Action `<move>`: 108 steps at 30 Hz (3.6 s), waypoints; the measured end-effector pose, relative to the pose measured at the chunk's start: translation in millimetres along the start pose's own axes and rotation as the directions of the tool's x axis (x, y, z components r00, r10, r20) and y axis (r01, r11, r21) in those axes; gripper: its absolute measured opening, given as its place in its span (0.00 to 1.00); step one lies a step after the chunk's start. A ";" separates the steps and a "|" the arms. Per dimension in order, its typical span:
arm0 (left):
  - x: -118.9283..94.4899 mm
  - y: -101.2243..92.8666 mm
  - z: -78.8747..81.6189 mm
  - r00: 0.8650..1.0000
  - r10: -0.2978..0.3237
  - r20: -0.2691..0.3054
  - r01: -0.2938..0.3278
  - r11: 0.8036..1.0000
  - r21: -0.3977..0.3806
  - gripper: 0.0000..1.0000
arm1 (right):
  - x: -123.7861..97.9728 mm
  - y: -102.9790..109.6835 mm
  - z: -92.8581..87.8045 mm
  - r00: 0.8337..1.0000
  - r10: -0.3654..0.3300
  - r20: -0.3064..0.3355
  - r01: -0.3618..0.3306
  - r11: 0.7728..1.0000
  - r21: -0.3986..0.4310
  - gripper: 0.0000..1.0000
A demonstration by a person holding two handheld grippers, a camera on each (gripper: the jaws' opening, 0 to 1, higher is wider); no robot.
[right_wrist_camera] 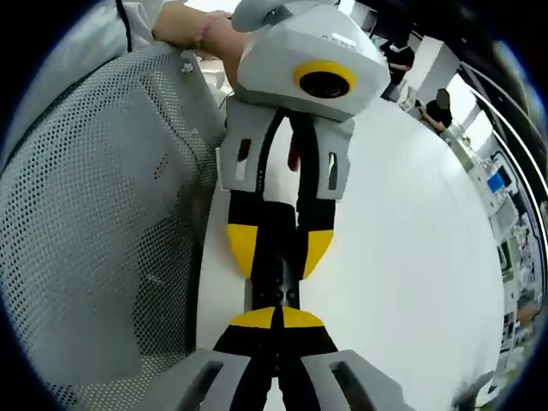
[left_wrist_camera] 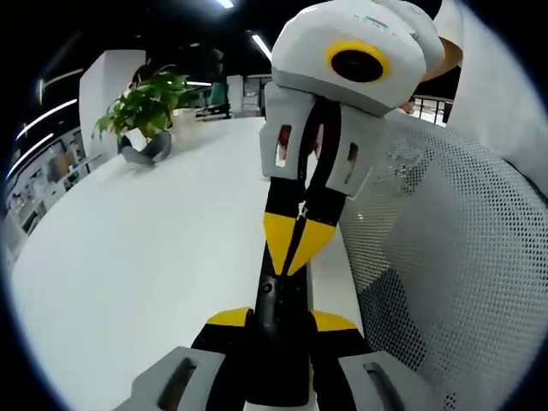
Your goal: Press the specified remote control buttons in sequence, fully releasing each button before pressing the next.
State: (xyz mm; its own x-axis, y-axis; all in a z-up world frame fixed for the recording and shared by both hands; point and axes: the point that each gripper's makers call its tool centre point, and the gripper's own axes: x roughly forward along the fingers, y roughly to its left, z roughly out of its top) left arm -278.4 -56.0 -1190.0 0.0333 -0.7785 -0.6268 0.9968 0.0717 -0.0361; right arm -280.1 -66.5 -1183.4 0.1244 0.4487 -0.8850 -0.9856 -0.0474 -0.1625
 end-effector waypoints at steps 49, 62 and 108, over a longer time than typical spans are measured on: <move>-0.6 0.0 0.5 1.000 -0.006 0.021 0.006 1.000 0.000 0.25 | -7.6 -0.9 -16.8 0.999 0.047 -0.007 -0.045 0.981 0.187 0.00; -0.7 0.3 0.1 1.000 -0.009 0.028 0.009 1.000 -0.005 0.25 | -8.4 -0.6 -21.1 0.999 0.039 -0.036 -0.032 0.982 0.187 0.00; -0.2 0.1 -0.2 0.999 -0.006 0.032 0.006 1.000 -0.002 0.25 | -3.6 -0.7 -11.7 0.996 0.076 -0.035 -0.076 0.997 -0.002 0.00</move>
State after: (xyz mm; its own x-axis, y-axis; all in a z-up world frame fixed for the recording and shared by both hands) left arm -278.3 -55.6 -1190.1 0.0299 -0.7983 -0.6015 0.9968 0.0683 -0.0411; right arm -278.6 -78.6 -1185.1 0.0528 0.4122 -0.9096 -0.9919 -0.0836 -0.0955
